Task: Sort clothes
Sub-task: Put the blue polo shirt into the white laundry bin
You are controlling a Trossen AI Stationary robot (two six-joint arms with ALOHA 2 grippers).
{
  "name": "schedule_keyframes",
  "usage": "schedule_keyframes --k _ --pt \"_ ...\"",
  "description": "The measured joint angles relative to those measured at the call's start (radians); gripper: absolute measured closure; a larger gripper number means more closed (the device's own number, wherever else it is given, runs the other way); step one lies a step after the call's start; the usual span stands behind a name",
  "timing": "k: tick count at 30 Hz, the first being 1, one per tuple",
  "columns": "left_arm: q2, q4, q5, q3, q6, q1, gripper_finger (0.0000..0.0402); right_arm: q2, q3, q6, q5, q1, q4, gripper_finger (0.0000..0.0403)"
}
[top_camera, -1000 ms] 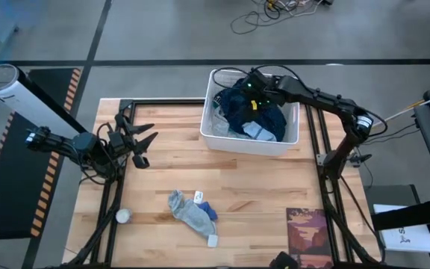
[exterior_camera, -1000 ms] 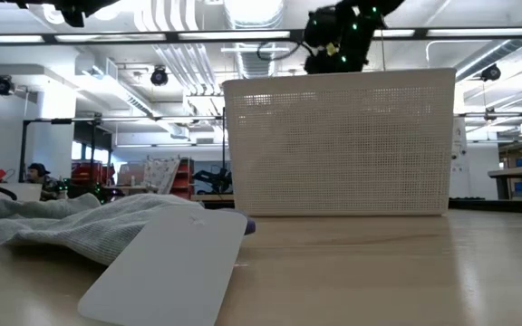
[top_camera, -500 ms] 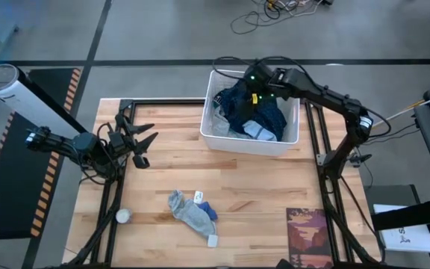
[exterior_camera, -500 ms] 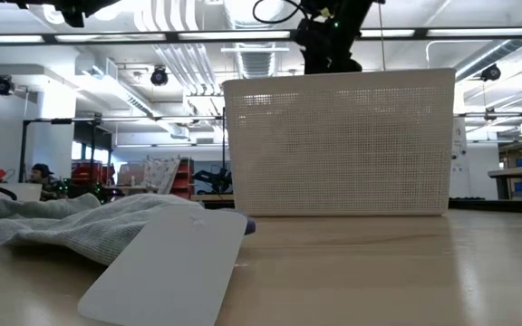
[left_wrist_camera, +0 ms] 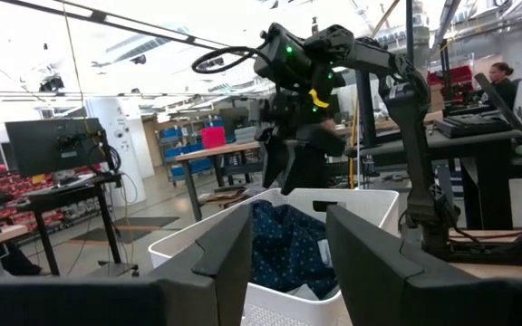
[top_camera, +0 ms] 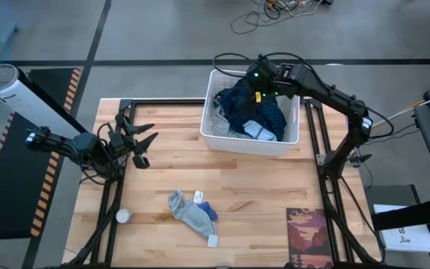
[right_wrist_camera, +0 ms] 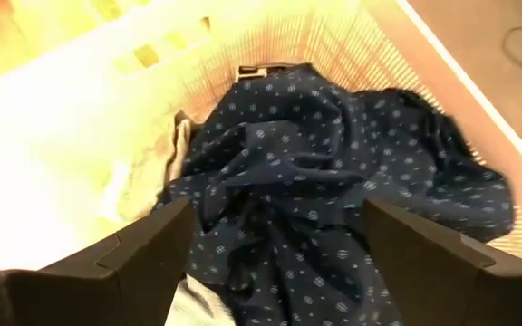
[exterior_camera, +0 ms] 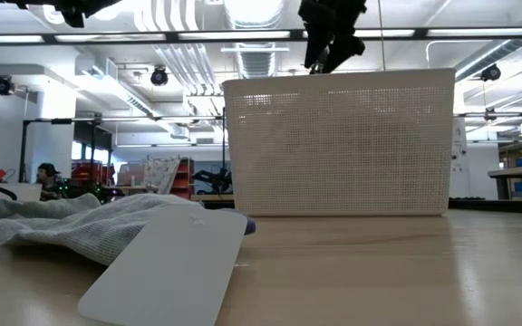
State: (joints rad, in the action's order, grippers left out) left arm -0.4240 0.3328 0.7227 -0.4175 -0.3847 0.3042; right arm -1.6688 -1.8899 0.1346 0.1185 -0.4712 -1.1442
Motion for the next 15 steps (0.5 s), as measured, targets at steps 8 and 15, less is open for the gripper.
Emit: schedule_keyframes --k 8,15 --pt "0.000 -0.003 0.000 0.000 0.000 0.000 0.0286 0.000 0.031 -0.029 0.166 -0.015 0.011 0.0199" --pt "0.000 -0.004 0.000 0.000 0.000 0.000 0.0278 0.000 0.246 -0.084 0.161 -0.031 0.147 0.0371"
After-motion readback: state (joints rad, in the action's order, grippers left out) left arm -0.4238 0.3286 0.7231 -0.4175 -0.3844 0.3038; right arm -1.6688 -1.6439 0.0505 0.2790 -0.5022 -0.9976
